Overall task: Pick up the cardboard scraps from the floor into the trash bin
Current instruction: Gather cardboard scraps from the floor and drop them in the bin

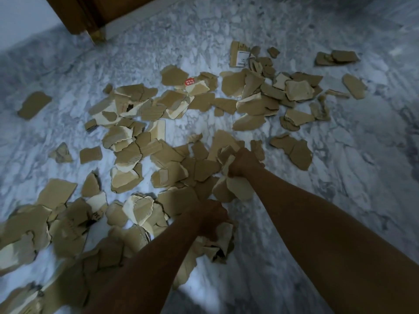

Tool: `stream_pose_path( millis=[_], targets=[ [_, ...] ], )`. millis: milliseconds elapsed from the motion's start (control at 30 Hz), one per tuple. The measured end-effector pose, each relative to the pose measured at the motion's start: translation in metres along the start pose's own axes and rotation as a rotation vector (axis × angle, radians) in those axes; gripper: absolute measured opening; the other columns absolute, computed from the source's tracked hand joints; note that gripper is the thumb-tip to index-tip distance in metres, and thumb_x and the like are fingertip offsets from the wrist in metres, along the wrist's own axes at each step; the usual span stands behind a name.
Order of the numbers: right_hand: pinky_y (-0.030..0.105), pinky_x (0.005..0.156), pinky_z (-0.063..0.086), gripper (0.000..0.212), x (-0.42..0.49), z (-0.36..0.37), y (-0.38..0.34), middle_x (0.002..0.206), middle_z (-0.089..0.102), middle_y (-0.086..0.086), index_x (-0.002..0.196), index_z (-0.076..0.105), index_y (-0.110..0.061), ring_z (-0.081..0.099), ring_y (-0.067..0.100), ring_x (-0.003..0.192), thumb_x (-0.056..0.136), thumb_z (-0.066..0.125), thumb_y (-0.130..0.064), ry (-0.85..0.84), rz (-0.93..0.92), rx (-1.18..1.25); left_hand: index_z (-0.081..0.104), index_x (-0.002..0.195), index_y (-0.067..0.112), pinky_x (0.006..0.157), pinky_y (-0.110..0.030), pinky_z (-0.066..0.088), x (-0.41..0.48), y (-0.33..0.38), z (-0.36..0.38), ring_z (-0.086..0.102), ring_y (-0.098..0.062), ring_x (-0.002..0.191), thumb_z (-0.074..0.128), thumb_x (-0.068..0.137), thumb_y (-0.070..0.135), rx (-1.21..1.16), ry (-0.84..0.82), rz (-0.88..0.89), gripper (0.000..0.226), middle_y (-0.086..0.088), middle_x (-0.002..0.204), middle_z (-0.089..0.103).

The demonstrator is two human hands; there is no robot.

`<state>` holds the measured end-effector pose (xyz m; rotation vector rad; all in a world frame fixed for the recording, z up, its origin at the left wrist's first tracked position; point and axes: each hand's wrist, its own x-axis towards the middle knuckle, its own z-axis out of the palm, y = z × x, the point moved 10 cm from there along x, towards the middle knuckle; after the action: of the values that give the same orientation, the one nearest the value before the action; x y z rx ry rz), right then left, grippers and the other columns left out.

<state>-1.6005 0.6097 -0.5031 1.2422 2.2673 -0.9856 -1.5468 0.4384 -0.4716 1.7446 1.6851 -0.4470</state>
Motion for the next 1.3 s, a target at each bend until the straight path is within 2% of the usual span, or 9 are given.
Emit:
stream_pose_path(
  millis=[267, 467, 567, 633, 800, 933, 1033, 1133, 1300],
  targets=[
    [0.035, 0.086, 0.043, 0.074, -0.030, -0.024, -0.002, 0.143, 0.041, 0.016, 0.144, 0.035, -0.005, 0.048, 0.033, 0.126, 0.086, 0.073, -0.032, -0.091, -0.155, -0.098, 0.036, 0.149, 0.021, 0.108, -0.038, 0.035, -0.002, 0.000, 0.006, 0.038, -0.026, 0.135, 0.070, 0.087, 0.030, -0.061, -0.004, -0.061, 0.072, -0.007, 0.149, 0.041],
    [0.037, 0.085, 0.046, 0.068, -0.061, -0.079, 0.003, 0.134, 0.053, 0.011, 0.136, 0.045, -0.012, 0.055, 0.028, 0.113, 0.081, 0.078, -0.035, -0.082, -0.253, -0.146, 0.032, 0.151, 0.021, 0.114, -0.035, 0.028, -0.006, -0.001, 0.005, 0.032, -0.025, 0.142, 0.072, 0.087, 0.025, -0.187, -0.018, -0.105, 0.076, -0.007, 0.155, 0.033],
    [0.033, 0.078, 0.042, 0.065, -0.071, -0.096, 0.000, 0.128, 0.056, 0.011, 0.136, 0.047, -0.011, 0.054, 0.022, 0.101, 0.082, 0.077, -0.030, -0.045, -0.255, -0.089, 0.041, 0.147, 0.019, 0.110, -0.030, 0.030, -0.012, -0.010, 0.003, 0.039, -0.022, 0.138, 0.071, 0.088, 0.019, -0.323, 0.037, -0.158, 0.066, -0.006, 0.151, 0.041],
    [0.033, 0.079, 0.043, 0.069, -0.070, -0.095, -0.011, 0.131, 0.055, 0.010, 0.140, 0.044, -0.013, 0.055, 0.023, 0.105, 0.082, 0.077, -0.030, -0.034, -0.266, -0.063, 0.045, 0.145, 0.021, 0.110, -0.031, 0.032, -0.017, -0.013, 0.001, 0.041, -0.021, 0.136, 0.071, 0.087, 0.019, -0.343, 0.078, -0.168, 0.064, -0.004, 0.148, 0.045],
    [0.047, 0.103, 0.041, 0.086, -0.056, -0.036, -0.044, 0.152, 0.028, 0.015, 0.150, 0.028, -0.013, 0.034, 0.041, 0.136, 0.082, 0.073, -0.037, -0.124, -0.344, -0.390, 0.050, 0.139, 0.023, 0.108, -0.031, 0.034, -0.022, -0.019, 0.005, 0.043, -0.020, 0.134, 0.076, 0.081, 0.020, -0.367, 0.145, -0.164, 0.064, -0.001, 0.144, 0.049],
    [0.059, 0.108, 0.032, 0.088, -0.046, -0.001, -0.039, 0.163, 0.013, 0.007, 0.155, 0.014, -0.017, 0.017, 0.044, 0.144, 0.088, 0.068, -0.035, -0.156, -0.351, -0.489, 0.052, 0.135, 0.024, 0.102, -0.033, 0.040, -0.030, -0.035, -0.003, 0.051, -0.024, 0.127, 0.075, 0.080, 0.028, -0.404, 0.198, -0.144, 0.060, -0.002, 0.136, 0.055],
    [0.060, 0.108, 0.028, 0.078, -0.047, -0.002, -0.039, 0.157, 0.022, 0.012, 0.151, 0.022, -0.013, 0.024, 0.042, 0.140, 0.089, 0.065, -0.033, -0.053, -0.380, -0.541, 0.047, 0.141, 0.022, 0.098, -0.029, 0.040, -0.051, -0.065, -0.033, 0.051, -0.024, 0.126, 0.077, 0.079, 0.030, -0.376, 0.337, -0.209, 0.069, -0.003, 0.139, 0.053],
    [0.057, 0.104, 0.036, 0.072, -0.052, -0.002, -0.036, 0.146, 0.033, 0.019, 0.144, 0.028, -0.008, 0.040, 0.042, 0.131, 0.089, 0.066, -0.033, -0.018, -0.376, -0.548, 0.050, 0.135, 0.008, 0.090, -0.013, 0.029, -0.060, -0.073, -0.048, 0.049, -0.021, 0.123, 0.074, 0.085, 0.017, -0.468, 0.341, -0.187, 0.056, -0.006, 0.136, 0.052],
    [0.046, 0.081, 0.048, 0.067, -0.070, -0.024, -0.033, 0.126, 0.046, 0.019, 0.133, 0.033, -0.009, 0.053, 0.039, 0.111, 0.083, 0.074, -0.025, -0.029, -0.408, -0.285, 0.062, 0.121, 0.015, 0.089, -0.028, 0.044, -0.062, -0.055, -0.016, 0.060, -0.025, 0.110, 0.075, 0.079, 0.039, -0.252, 0.116, -0.214, 0.050, -0.005, 0.120, 0.062]
  ],
)
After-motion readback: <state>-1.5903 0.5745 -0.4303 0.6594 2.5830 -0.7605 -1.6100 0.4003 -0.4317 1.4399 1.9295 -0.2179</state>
